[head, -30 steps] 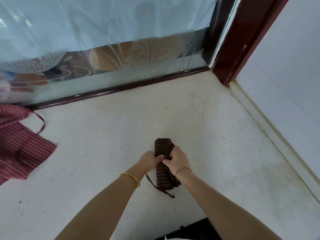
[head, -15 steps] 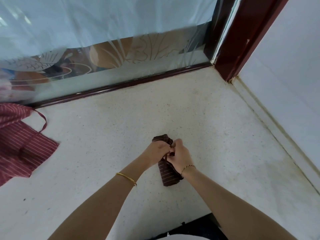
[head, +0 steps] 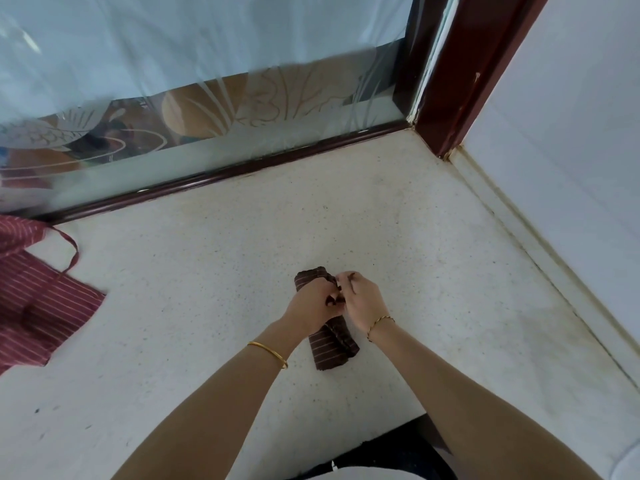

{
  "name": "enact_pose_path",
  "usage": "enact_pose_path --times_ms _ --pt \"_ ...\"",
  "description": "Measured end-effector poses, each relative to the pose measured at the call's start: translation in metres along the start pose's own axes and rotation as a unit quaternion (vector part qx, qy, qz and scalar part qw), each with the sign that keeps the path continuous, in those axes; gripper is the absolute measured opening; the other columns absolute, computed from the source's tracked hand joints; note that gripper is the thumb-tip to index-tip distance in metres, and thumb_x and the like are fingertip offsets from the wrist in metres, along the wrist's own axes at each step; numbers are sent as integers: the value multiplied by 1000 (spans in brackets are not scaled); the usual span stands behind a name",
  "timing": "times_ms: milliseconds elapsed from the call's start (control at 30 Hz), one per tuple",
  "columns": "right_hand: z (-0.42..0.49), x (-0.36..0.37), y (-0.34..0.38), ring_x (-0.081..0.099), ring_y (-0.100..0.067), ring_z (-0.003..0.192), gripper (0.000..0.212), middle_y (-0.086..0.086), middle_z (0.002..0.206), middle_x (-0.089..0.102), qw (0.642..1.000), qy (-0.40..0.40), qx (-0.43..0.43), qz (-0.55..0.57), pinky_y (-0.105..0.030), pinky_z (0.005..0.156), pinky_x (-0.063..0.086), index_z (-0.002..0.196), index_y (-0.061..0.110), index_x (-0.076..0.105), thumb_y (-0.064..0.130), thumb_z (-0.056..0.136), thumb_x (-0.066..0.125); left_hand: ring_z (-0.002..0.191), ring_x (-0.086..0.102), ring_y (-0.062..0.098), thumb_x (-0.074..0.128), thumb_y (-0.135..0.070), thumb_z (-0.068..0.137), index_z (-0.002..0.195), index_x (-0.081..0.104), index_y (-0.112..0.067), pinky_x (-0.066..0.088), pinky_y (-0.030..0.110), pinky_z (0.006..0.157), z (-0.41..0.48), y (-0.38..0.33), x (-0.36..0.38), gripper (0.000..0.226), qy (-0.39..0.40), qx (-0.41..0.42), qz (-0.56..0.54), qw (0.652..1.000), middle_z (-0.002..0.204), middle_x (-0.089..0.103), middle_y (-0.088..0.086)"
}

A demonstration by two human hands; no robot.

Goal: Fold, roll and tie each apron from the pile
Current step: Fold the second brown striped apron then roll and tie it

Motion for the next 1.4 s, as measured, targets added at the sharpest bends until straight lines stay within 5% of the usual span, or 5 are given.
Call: enact_pose_path --times_ms 267,533,933,1100,1400 --pt "-2 -11 -23 54 -25 80 22 -26 102 62 985 -84 127 85 -34 75 48 90 3 59 6 97 39 74 57 15 57 -25 92 91 64 -12 45 28 66 -3 1 0 15 -37 -49 -64 996 83 64 2" --pt "-25 11 -40 50 -13 31 33 -16 65 55 778 -80 346 518 -17 31 41 81 -3 53 11 103 33 62 55 4 45 -7 95 79 54 -12 41 6 54 -5 -1 -6 20 -35 -112 -192 974 69 62 -4" --pt "-14 -7 -16 55 -10 65 8 3 73 58 991 56 112 -54 -20 57 43 78 16 57 11 84 57 72 48 12 64 -1 80 72 47 -16 40 23 61 2 -2 -4 23 4 -110 -147 983 78 52 -1" --pt "-9 -13 -3 60 -12 77 24 1 82 65 968 22 71 238 -25 72 51 86 12 59 -3 86 40 76 65 26 52 -3 85 86 48 -18 57 38 65 -1 -11 -1 15 24 -83 -55 995 90 62 7" --pt "8 -5 -15 58 -17 83 28 -7 91 62 984 86 91 124 -20 59 45 95 9 62 -1 94 36 102 46 16 56 -10 89 119 50 -16 45 26 69 -10 -21 1 32 -94 42 197 975 117 46 0"
Point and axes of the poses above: each hand's wrist, its own z-axis towards the middle knuckle, its own x-axis out of the palm, y = z × x, the point moved 6 cm from there along z, towards the middle knuckle
